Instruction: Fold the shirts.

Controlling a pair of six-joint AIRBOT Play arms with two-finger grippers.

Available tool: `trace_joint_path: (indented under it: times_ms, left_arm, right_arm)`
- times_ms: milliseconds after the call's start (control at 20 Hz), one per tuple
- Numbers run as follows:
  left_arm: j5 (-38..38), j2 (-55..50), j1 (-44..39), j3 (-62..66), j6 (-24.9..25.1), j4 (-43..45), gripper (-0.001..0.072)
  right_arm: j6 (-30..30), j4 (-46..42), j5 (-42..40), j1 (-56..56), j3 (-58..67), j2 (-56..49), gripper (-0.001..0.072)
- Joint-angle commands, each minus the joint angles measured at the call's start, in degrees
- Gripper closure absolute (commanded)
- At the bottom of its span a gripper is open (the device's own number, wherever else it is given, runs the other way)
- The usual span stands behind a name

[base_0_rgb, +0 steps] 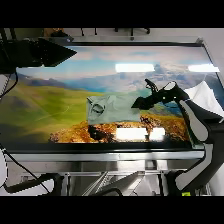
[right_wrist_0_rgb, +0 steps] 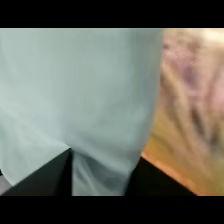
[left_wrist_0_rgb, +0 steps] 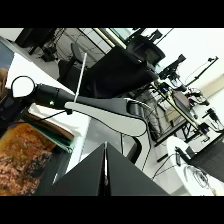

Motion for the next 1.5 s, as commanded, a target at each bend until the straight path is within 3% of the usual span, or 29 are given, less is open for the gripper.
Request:
trace_joint_path:
  times_ms: [0, 50, 250, 400, 600, 800, 1100, 1450]
  left_arm:
    - [-0.02, 0.02, -0.42, -0.02, 0.02, -0.04, 0.0688]
    - [-0.04, 0.02, -0.48, -0.02, 0.02, -0.02, 0.0688]
    - [-0.09, 0.02, -1.16, -0.02, 0.02, 0.02, 0.0688]
    - [-0.04, 0.02, -1.14, -0.02, 0.04, 0.02, 0.0688]
    - [-0.07, 0.02, -1.16, -0.02, 0.02, 0.02, 0.0688]
    - [-0.44, 0.02, -1.14, -0.02, 0.02, 0.02, 0.0688]
    - [-1.03, -0.13, -1.16, -0.02, 0.02, 0.04, 0.0688]
    - [-1.14, -3.8, -1.16, -0.02, 0.02, 0.04, 0.0688]
  right_arm:
    - [-6.16, 5.81, -0.48, 1.99, -0.17, -2.08, 0.0653]
    - [-6.75, 6.84, 1.49, 2.03, 0.74, -1.38, 0.0692]
    - [-2.78, 4.39, 7.17, 1.25, 10.16, 9.2, 0.0693]
    - [3.76, -0.9, 8.33, -3.3, 24.94, 18.91, 0.0693]
    - [14.84, -10.56, 5.16, -15.82, 39.52, 21.24, 0.0693]
    - [27.04, -12.11, 0.7, -32.79, 40.06, 17.57, 0.0693]
    - [39.08, -10.69, 11.15, -44.63, 40.04, 11.3, 0.0694]
    - [42.58, -11.26, 21.59, -49.09, 40.06, 17.49, 0.0694]
